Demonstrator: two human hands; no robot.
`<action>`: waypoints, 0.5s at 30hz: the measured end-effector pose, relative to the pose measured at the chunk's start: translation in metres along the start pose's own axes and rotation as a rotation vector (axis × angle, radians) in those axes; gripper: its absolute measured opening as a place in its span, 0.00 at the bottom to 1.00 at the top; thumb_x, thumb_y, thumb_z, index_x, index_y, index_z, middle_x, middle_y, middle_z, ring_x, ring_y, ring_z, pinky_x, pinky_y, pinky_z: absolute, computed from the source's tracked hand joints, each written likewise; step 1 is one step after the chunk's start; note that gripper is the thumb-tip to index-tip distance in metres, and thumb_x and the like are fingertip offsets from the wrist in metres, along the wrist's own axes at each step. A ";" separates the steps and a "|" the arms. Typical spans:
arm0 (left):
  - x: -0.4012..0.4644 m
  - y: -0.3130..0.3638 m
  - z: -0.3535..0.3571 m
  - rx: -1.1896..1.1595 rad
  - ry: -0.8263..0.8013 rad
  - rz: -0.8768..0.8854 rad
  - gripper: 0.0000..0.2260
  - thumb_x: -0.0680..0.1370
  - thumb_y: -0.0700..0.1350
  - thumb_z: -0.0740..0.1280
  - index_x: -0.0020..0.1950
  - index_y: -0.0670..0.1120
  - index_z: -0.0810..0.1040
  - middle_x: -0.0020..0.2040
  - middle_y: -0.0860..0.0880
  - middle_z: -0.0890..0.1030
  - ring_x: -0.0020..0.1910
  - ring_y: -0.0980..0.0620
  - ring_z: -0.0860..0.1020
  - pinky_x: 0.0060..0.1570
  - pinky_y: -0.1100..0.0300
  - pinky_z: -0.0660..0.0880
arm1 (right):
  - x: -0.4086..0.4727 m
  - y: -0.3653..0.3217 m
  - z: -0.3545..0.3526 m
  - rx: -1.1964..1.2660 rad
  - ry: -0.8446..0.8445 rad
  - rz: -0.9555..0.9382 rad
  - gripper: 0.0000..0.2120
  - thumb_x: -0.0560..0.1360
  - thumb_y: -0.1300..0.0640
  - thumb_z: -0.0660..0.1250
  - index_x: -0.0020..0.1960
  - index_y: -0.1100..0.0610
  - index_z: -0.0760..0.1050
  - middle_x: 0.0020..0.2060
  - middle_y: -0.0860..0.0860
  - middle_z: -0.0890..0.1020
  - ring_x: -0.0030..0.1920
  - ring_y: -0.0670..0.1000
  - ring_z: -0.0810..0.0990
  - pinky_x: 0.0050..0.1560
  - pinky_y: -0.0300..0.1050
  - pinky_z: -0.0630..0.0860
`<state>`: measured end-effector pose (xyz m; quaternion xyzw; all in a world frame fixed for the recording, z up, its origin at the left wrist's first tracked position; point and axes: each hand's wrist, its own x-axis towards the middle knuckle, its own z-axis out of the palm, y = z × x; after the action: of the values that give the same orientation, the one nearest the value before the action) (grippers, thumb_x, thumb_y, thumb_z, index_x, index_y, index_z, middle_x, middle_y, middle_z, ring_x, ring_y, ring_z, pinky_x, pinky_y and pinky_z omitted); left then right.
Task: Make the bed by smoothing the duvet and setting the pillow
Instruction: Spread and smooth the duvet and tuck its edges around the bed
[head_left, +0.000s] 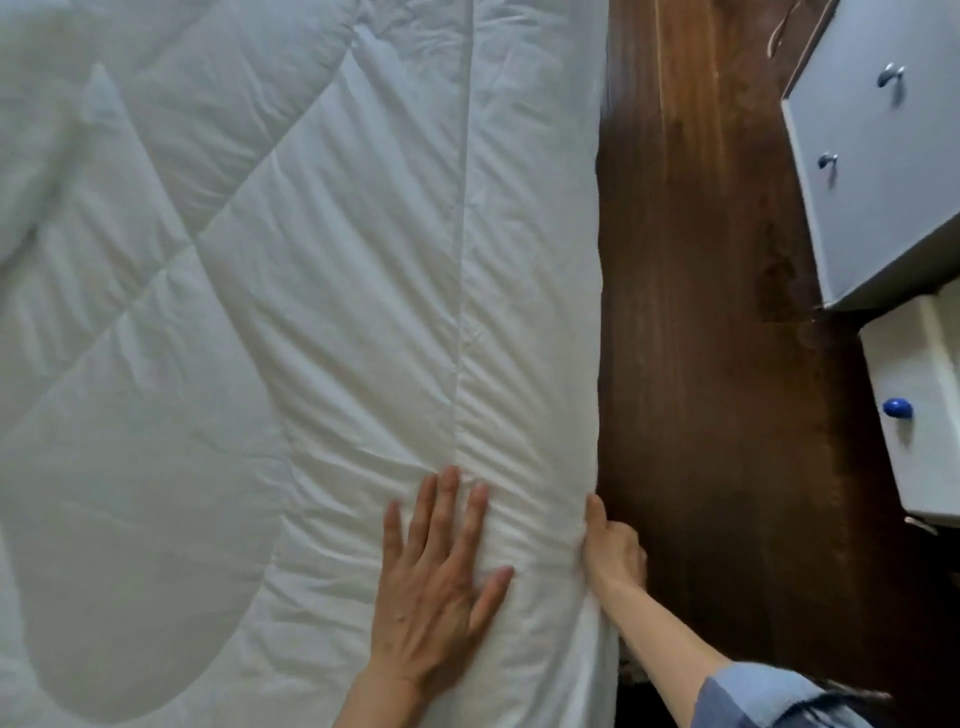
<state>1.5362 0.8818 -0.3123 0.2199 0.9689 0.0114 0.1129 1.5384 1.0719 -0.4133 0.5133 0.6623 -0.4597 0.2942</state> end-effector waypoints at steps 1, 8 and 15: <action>0.026 -0.006 -0.007 -0.012 0.007 -0.020 0.33 0.81 0.65 0.51 0.83 0.49 0.56 0.83 0.45 0.55 0.81 0.45 0.53 0.75 0.38 0.53 | 0.006 -0.016 0.005 0.029 -0.086 0.027 0.37 0.79 0.33 0.47 0.63 0.62 0.77 0.58 0.61 0.80 0.59 0.62 0.77 0.61 0.52 0.72; 0.165 -0.029 -0.038 -0.044 -0.026 -0.063 0.34 0.81 0.67 0.43 0.83 0.52 0.43 0.83 0.49 0.44 0.82 0.51 0.42 0.79 0.45 0.41 | 0.042 -0.184 -0.020 0.655 -0.175 0.054 0.36 0.78 0.31 0.52 0.71 0.59 0.70 0.61 0.54 0.79 0.59 0.59 0.78 0.58 0.48 0.73; 0.218 -0.036 -0.047 -0.064 -0.041 -0.045 0.33 0.82 0.66 0.44 0.83 0.51 0.45 0.83 0.48 0.45 0.82 0.49 0.42 0.79 0.45 0.43 | 0.077 -0.197 -0.069 0.370 0.198 0.015 0.38 0.79 0.33 0.51 0.64 0.68 0.73 0.59 0.60 0.79 0.60 0.63 0.77 0.62 0.53 0.72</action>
<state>1.3191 0.9442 -0.3161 0.1946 0.9702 0.0353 0.1400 1.3332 1.1562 -0.3916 0.6062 0.5883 -0.5187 0.1317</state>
